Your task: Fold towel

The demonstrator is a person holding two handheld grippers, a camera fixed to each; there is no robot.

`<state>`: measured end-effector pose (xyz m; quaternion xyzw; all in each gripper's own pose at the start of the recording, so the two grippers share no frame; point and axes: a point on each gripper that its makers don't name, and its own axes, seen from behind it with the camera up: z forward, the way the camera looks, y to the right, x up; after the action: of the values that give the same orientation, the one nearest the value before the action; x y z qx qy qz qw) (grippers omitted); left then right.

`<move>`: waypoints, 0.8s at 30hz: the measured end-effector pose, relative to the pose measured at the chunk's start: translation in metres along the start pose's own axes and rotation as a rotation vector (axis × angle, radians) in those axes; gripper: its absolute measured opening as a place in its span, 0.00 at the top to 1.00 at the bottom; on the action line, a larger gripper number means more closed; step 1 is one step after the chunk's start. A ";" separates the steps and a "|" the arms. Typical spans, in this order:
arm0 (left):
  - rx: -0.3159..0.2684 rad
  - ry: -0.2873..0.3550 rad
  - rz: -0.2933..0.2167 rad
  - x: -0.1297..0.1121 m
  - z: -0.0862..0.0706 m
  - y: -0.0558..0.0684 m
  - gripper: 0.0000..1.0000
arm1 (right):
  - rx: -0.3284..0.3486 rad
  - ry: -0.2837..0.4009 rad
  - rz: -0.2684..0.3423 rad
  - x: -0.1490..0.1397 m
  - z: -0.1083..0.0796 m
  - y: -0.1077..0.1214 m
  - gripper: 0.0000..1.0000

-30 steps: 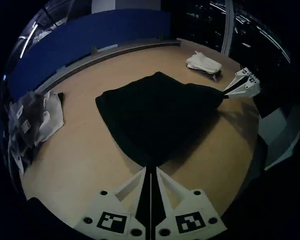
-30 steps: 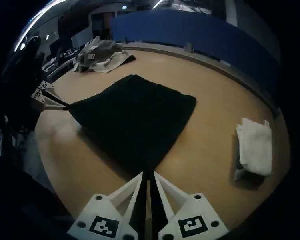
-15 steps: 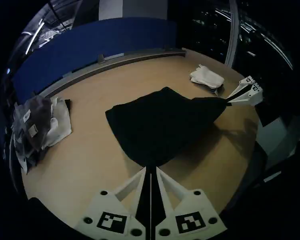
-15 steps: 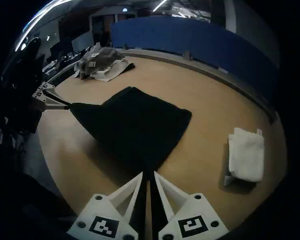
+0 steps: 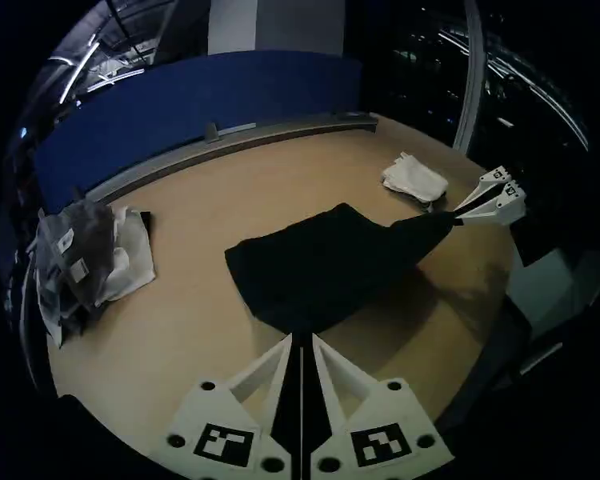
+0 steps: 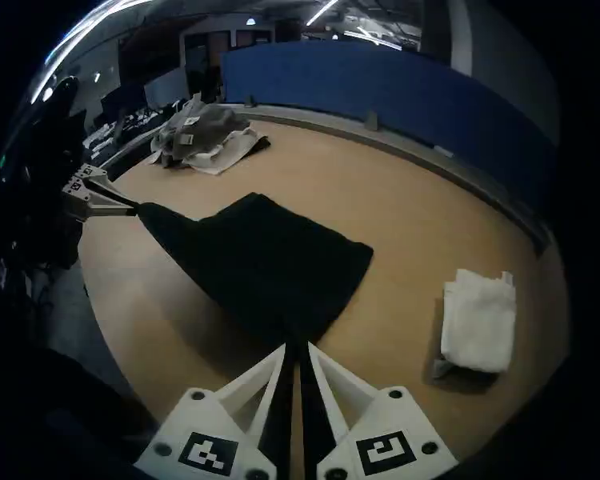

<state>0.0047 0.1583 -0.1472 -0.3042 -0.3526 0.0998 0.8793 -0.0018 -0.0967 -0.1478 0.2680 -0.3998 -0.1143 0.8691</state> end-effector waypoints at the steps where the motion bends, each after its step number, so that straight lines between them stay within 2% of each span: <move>1: 0.001 0.001 -0.002 0.001 -0.002 0.000 0.99 | 0.001 0.000 -0.003 0.001 -0.002 0.000 0.95; 12: 0.001 0.009 -0.028 0.009 -0.018 0.001 0.99 | 0.009 0.001 -0.015 0.010 -0.016 -0.001 0.95; 24: -0.002 0.001 -0.025 0.010 -0.006 -0.002 0.99 | -0.002 -0.012 -0.017 0.009 -0.006 0.003 0.95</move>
<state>0.0157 0.1574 -0.1439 -0.3006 -0.3560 0.0885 0.8804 0.0083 -0.0955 -0.1440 0.2699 -0.4026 -0.1234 0.8659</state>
